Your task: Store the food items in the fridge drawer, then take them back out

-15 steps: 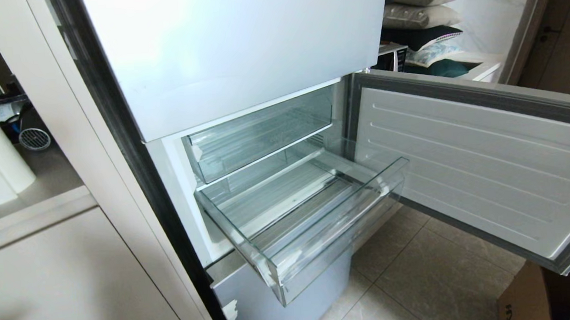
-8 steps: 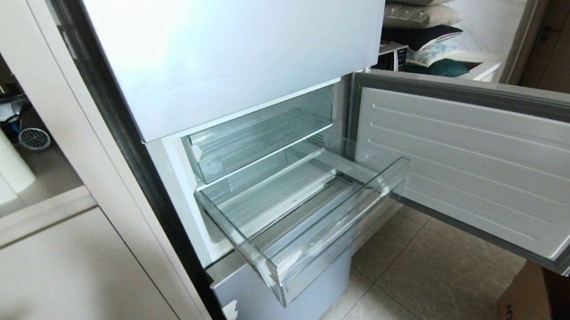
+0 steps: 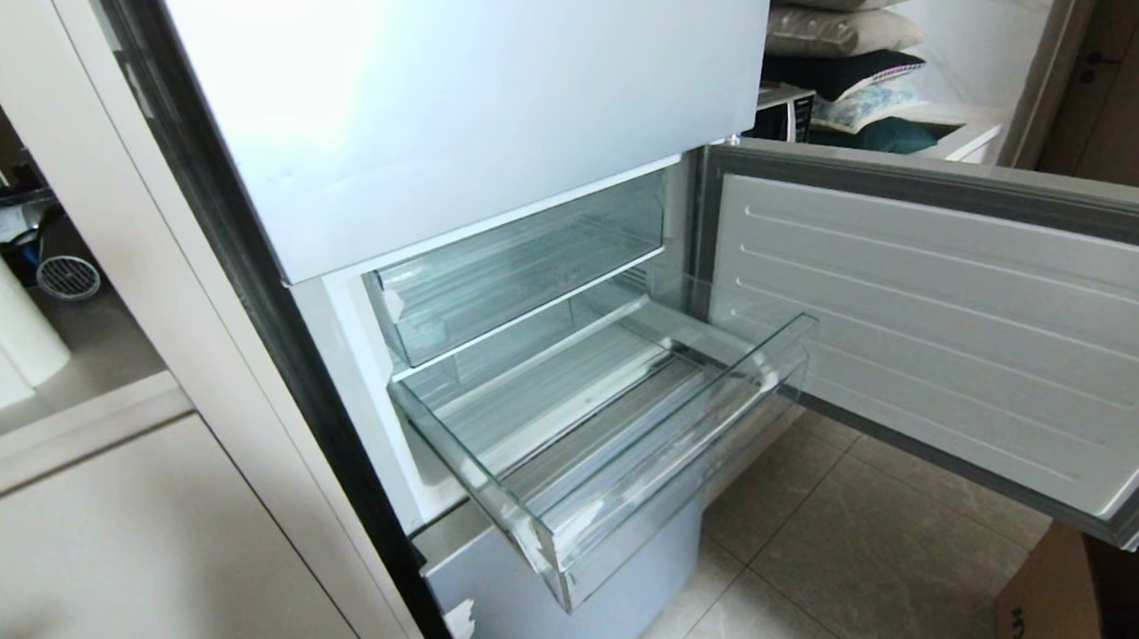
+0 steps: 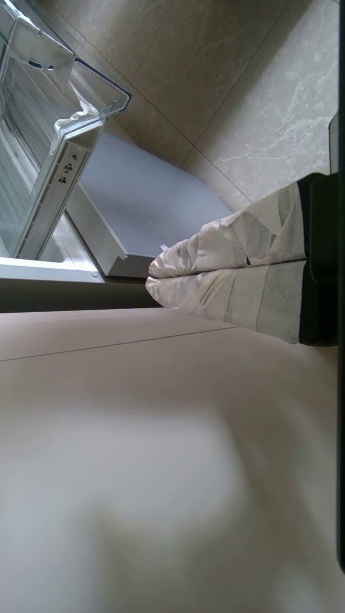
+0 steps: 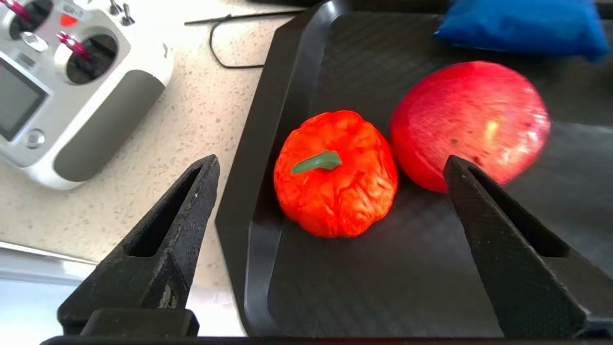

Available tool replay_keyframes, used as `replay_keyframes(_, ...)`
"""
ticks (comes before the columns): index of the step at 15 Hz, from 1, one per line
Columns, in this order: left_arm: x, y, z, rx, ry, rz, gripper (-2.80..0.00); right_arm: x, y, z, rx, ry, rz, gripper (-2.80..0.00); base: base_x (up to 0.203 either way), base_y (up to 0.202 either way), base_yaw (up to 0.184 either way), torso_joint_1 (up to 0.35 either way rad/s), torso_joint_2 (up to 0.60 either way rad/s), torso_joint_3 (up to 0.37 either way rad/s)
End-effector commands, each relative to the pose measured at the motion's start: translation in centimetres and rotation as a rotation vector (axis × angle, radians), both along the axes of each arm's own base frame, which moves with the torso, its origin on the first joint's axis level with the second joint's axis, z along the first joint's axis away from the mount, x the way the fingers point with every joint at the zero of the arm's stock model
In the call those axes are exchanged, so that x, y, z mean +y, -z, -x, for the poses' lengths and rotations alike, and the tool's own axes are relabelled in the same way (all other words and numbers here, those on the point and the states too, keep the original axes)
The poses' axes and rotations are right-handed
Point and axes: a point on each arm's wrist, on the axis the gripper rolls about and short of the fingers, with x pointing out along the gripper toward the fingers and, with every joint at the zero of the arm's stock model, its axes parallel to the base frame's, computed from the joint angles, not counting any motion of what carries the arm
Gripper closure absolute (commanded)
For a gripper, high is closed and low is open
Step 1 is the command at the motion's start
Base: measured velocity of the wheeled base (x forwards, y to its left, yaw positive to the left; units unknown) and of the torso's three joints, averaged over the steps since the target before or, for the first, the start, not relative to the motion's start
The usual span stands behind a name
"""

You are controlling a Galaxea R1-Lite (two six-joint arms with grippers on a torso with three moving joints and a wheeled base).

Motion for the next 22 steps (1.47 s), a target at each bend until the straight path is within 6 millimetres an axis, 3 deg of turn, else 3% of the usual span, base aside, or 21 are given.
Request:
replay_keyframes(1,0.0,0.0,0.0,0.003,-0.001,0.0,0.0,-1.0,1.3,-0.7,-0.009,-0.042,-0.018,-2.8,0.0,0.0,0.0,0.0,0.0,0.0)
replay_keyframes(10,0.0,0.0,0.0,0.003,-0.001,-0.001,0.0,-3.5,2.5,-3.4,-0.042,-0.114,0.023,-2.8,0.0,0.0,0.0,0.0,0.0,0.0)
replay_keyframes(17,0.0,0.0,0.0,0.003,-0.001,0.001,0.0,-3.4,2.5,-5.3,-0.058,-0.18,0.029,-2.8,0.0,0.0,0.0,0.0,0.0,0.0)
replay_keyframes(22,0.0,0.0,0.0,0.003,-0.001,0.001,0.0,-3.4,3.4,-5.4,-0.048,-0.186,0.009,-2.8,0.0,0.0,0.0,0.0,0.0,0.0)
